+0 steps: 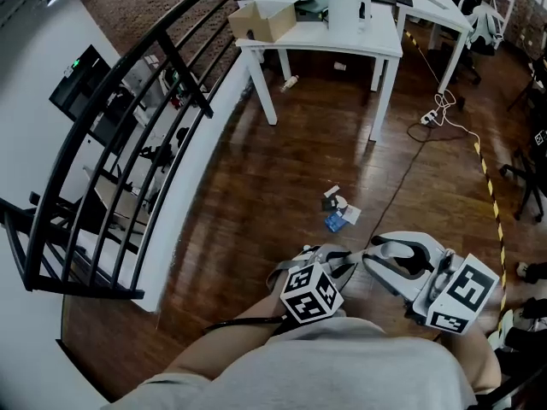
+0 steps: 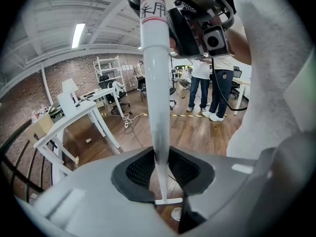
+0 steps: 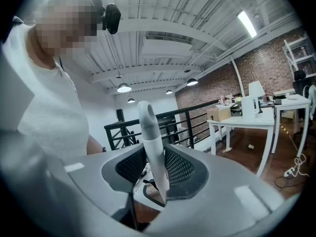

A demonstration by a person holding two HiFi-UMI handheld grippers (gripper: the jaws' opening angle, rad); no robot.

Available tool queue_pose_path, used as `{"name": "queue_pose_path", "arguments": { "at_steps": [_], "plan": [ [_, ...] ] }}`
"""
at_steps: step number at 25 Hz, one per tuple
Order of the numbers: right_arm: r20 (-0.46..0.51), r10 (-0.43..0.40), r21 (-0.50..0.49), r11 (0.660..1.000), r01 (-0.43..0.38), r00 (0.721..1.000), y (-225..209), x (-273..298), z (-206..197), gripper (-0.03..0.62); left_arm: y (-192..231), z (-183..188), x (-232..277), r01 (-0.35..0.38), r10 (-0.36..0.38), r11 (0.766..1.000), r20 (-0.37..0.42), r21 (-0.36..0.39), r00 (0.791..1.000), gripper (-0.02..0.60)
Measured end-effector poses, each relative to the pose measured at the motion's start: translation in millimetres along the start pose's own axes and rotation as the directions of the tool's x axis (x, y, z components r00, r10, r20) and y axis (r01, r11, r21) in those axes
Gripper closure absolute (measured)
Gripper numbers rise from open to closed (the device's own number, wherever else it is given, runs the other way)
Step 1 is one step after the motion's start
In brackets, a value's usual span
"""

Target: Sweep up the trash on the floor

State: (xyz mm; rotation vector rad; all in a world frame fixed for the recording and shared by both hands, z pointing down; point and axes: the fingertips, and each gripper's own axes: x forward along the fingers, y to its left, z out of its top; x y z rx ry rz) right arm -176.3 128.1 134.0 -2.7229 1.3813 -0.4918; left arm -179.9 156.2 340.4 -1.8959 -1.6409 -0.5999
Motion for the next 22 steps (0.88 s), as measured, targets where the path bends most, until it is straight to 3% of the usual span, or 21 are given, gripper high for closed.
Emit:
{"name": "queue_pose_path", "arguments": {
  "at_steps": [22],
  "plan": [
    [0.015, -0.016, -0.007, 1.0, 0.017, 1.0, -8.7, -5.6, 1.9, 0.474, 5.4, 7.2, 6.9, 0.013, -0.013, 1.0, -0.024, 0.009, 1.0, 0.492]
  ]
}}
